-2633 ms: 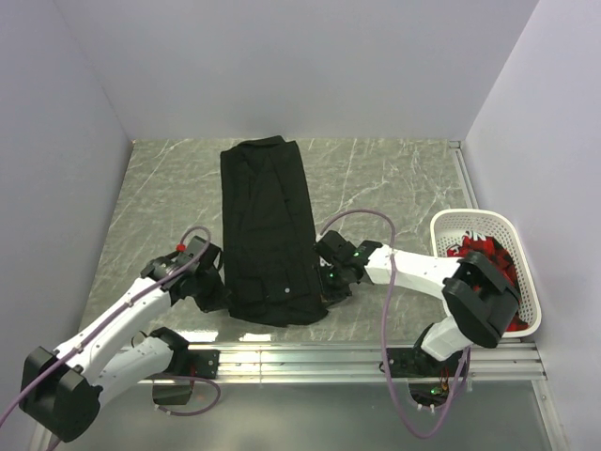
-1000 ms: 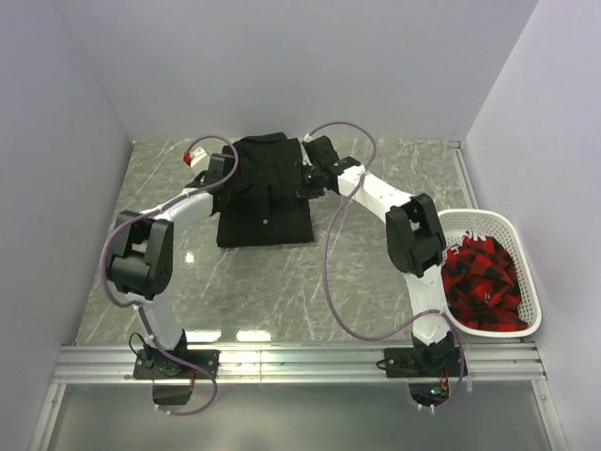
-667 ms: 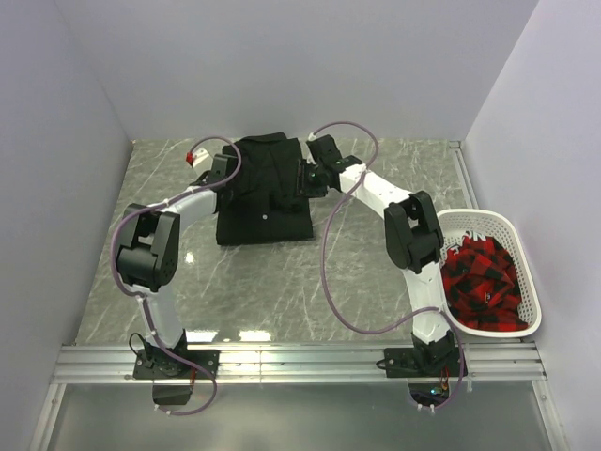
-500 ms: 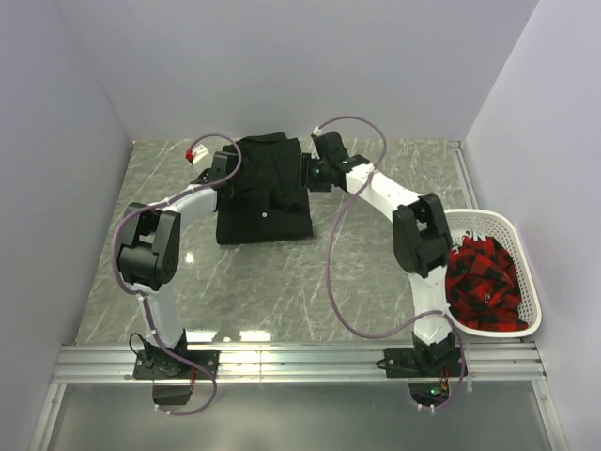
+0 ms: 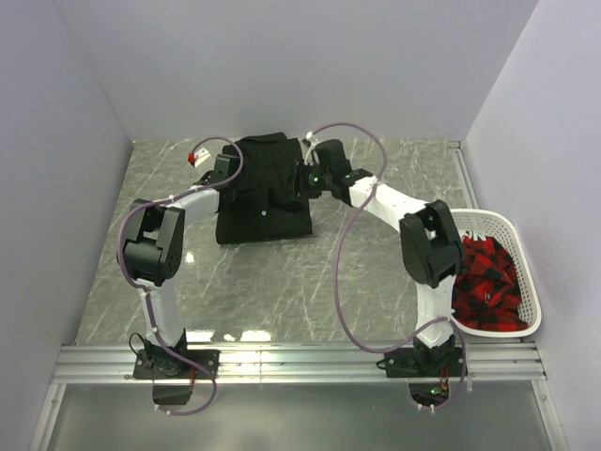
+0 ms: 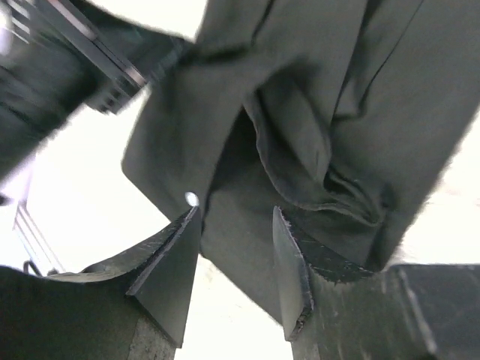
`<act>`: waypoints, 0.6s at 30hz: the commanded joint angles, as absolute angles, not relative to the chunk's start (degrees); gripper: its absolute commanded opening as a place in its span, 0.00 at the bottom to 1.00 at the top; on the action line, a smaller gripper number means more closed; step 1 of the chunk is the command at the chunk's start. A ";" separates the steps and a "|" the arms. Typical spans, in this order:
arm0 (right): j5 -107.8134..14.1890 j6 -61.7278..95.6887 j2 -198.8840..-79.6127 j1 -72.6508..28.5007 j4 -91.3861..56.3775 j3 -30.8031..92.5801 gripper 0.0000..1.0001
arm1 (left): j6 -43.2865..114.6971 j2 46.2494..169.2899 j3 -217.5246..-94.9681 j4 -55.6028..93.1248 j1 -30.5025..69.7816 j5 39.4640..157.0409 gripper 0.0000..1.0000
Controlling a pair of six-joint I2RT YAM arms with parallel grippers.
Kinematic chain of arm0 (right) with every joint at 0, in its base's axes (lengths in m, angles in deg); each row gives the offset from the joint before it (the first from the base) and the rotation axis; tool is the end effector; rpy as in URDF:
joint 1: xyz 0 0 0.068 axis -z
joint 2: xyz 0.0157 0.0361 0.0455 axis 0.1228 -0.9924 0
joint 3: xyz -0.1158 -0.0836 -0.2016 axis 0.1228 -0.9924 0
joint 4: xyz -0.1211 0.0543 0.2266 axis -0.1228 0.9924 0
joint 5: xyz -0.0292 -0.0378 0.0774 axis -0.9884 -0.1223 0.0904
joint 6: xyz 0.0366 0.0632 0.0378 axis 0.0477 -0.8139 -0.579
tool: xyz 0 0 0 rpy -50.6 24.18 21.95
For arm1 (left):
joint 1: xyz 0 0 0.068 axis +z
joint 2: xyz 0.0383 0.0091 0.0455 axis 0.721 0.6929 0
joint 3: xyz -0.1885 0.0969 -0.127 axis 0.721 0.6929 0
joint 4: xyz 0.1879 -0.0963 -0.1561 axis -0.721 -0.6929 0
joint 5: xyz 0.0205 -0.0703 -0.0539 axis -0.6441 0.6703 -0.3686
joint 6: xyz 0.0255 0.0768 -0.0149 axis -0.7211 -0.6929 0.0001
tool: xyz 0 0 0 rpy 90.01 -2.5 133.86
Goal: Fold and stack the long sleeve shirts
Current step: Fold the shirt
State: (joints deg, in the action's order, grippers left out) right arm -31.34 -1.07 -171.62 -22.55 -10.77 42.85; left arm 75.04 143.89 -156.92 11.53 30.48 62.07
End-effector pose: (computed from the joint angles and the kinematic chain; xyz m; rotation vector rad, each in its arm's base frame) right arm 0.4029 0.2612 0.2012 -0.3417 2.2376 0.9658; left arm 0.4287 -0.0853 0.1321 -0.8953 2.0420 -0.0581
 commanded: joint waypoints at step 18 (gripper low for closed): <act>-38.71 0.85 -189.74 -23.09 -10.55 62.02 0.50 | 75.28 143.81 -156.85 15.87 30.76 62.48 0.04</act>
